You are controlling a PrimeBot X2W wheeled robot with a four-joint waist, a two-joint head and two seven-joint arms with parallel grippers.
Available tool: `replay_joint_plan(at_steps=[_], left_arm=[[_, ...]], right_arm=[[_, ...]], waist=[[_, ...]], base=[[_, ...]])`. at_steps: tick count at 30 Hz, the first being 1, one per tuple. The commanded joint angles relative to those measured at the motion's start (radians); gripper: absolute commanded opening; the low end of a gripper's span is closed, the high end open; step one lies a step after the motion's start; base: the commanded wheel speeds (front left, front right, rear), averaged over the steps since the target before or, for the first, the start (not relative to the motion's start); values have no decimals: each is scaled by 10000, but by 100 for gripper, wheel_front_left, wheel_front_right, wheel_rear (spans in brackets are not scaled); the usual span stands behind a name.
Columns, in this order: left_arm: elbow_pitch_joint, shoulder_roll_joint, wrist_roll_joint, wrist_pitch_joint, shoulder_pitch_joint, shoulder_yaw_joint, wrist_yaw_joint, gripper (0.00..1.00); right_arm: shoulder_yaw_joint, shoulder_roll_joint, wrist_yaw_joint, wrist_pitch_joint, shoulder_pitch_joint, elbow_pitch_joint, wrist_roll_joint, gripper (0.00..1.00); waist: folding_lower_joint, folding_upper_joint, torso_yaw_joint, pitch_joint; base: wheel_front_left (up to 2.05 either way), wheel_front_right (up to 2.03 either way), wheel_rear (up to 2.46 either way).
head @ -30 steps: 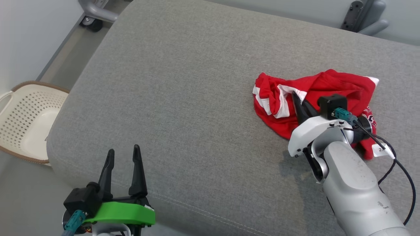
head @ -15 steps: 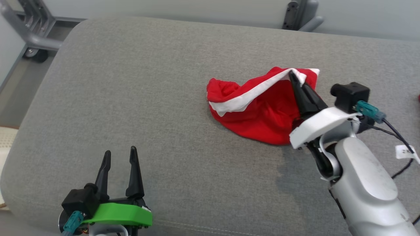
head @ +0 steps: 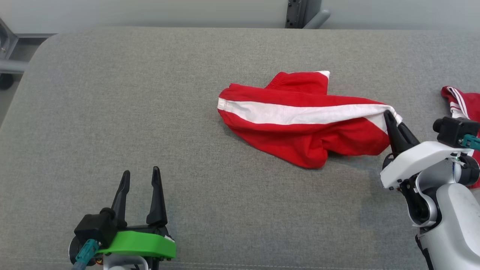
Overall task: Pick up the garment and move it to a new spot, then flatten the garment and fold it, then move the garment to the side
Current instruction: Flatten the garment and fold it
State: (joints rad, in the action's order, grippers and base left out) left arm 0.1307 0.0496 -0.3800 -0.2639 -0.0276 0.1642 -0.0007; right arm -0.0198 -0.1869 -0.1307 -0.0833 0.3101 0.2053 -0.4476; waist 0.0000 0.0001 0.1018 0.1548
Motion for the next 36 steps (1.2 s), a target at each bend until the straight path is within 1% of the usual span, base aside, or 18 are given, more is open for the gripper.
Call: replay_joint_plan(at_steps=[1, 11, 16, 17, 18, 20, 21, 25, 28, 34, 36], left_arm=[[26, 20, 72, -2, -178, 19, -55, 100], [198, 20, 172, -2, -235, 82, -101, 100], [203, 20, 247, -2, -249, 43, -108, 100], [207, 20, 257, -2, -245, 26, -112, 100], [219, 20, 268, -2, -251, 25, -118, 100], [234, 20, 291, -2, -271, 17, -140, 100], [244, 20, 294, -2, -282, 20, -150, 100], [247, 20, 311, -2, -294, -2, -133, 100], [239, 20, 336, -2, -285, -13, -154, 100], [236, 20, 341, -2, -187, -47, -154, 100], [241, 20, 346, -2, -133, -68, -149, 100]], right_arm=[[36, -79, 1, -54, -205, 246, -96, 0], [-365, -372, 1, 646, -392, 1970, -486, 0], [-552, -488, 1, 1178, -285, 2585, -724, 0], [-595, -480, 1, 1295, -237, 2653, -764, 2], [-639, -487, 1, 1407, -216, 2734, -813, 18], [-746, -502, 1, 1669, -177, 2810, -868, 67], [-833, -510, 1, 1807, -185, 2819, -881, 100], [-990, -598, 1, 2197, -288, 2895, -751, 100], [-1018, -627, 1, 2646, -452, 2951, -447, 100], [-655, -443, 1, 3223, -831, 2579, 401, 100], [-462, -249, 1, 3327, -994, 2284, 767, 100]], waist=[[0, -1, 14, 137], [0, -1, -47, 207], [0, -1, -207, 222], [0, -1, -258, 232], [0, -1, -293, 234], [0, -1, -375, 232], [0, -1, -411, 227], [0, -1, -529, 190], [0, -1, -623, 112], [0, -1, -841, -148], [0, -1, -921, -243]], base=[[0, 0, 0], [0, 0, 0], [0, 0, 0], [0, 0, 0], [0, 0, 0], [0, 0, 0], [0, 0, 0], [0, 0, 0], [0, 0, 0], [0, 0, 0], [0, 0, 0]])
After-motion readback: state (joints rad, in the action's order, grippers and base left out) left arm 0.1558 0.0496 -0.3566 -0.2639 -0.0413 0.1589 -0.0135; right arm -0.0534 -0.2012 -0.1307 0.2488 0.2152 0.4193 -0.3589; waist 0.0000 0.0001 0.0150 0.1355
